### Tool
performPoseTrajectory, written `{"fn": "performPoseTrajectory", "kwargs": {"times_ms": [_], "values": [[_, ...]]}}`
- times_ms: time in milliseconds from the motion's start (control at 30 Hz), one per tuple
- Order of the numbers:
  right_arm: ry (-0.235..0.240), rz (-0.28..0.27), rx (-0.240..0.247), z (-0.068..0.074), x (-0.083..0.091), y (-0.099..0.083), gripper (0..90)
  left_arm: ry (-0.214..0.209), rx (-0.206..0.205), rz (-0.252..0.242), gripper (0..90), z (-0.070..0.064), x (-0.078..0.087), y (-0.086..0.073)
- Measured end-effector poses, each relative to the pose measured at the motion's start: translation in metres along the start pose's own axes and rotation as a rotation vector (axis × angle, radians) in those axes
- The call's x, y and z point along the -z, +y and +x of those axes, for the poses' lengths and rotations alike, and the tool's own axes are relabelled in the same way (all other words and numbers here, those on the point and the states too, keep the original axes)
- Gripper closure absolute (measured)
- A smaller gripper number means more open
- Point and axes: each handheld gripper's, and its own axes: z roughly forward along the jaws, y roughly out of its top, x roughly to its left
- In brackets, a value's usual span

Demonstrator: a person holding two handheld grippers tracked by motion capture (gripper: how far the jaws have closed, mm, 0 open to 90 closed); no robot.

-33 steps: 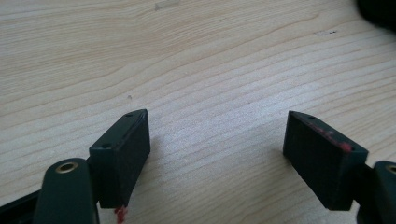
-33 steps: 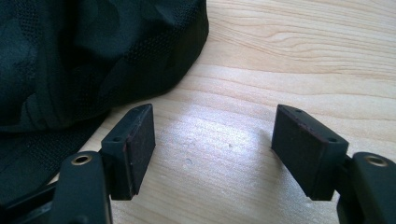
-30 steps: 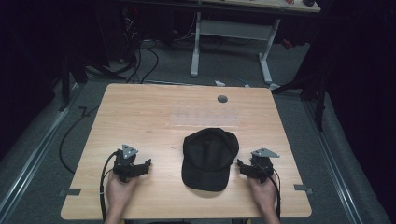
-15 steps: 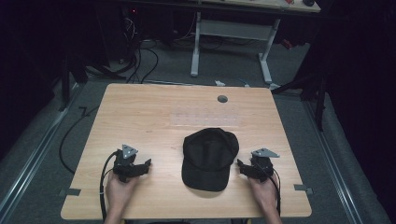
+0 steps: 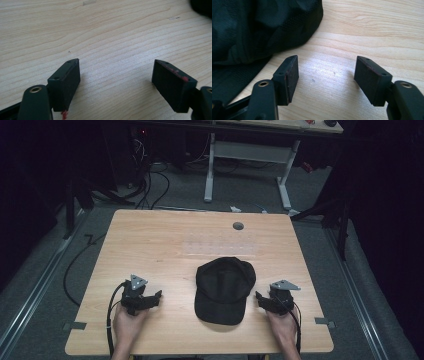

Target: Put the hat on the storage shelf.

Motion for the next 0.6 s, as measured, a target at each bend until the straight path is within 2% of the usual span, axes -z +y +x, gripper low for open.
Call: {"fn": "performPoseTrajectory", "kwargs": {"times_ms": [33, 333, 433, 600], "values": [[0.024, -0.014, -0.019, -0.002, 0.003, 0.000, 40.9, 0.000, -0.001, 0.001, 23.1, 0.000, 0.000, 0.000], [0.058, -0.060, -0.041, -0.003, 0.021, 0.000, 45.8, -0.002, 0.002, 0.000, 23.0, 0.000, 0.000, 0.000], [0.087, -0.074, -0.052, -0.003, 0.030, 0.001, 46.7, -0.002, 0.003, -0.001, 23.0, 0.000, 0.000, 0.000], [0.116, -0.102, -0.035, 0.000, 0.041, 0.007, 47.6, -0.003, 0.004, -0.001, 23.0, 0.000, 0.000, 0.000]]}}
